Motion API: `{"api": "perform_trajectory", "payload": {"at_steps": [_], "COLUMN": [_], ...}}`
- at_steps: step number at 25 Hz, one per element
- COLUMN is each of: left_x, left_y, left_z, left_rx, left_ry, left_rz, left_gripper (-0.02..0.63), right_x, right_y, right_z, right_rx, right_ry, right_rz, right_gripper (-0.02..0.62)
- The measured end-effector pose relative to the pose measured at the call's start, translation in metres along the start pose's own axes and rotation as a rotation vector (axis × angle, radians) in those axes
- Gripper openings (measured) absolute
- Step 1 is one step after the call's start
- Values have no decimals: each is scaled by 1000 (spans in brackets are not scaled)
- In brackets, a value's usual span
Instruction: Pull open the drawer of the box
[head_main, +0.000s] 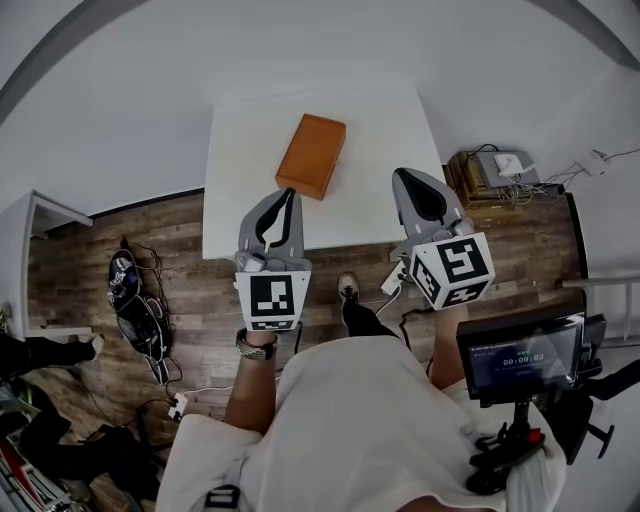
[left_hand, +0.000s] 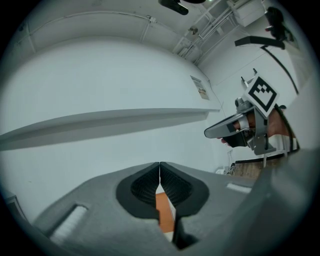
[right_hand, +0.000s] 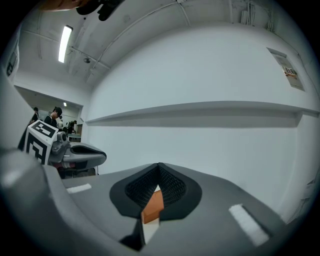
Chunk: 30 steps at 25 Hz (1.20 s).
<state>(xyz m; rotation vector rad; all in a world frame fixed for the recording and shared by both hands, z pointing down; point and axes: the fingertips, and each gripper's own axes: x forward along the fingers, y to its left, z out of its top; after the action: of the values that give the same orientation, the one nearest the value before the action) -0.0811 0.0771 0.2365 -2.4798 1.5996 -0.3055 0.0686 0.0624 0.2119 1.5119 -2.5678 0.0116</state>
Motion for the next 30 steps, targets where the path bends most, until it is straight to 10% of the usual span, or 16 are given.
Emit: {"api": "perform_trajectory", "payload": {"at_steps": [13,30], "left_x": [146,164], "left_y": [11,26], "left_z": [-9,-32], "left_rx": [-10,-38], "left_ry": [52,125], "left_rz": [-3,8], "left_gripper": [8,9], "right_x": [103,141], "right_y": [-105,-92], "right_z": [-19,-39], "right_rx": [-3,-52], "right_ry": [58,93], "right_rz": [26,149], "right_gripper": [2,2]}}
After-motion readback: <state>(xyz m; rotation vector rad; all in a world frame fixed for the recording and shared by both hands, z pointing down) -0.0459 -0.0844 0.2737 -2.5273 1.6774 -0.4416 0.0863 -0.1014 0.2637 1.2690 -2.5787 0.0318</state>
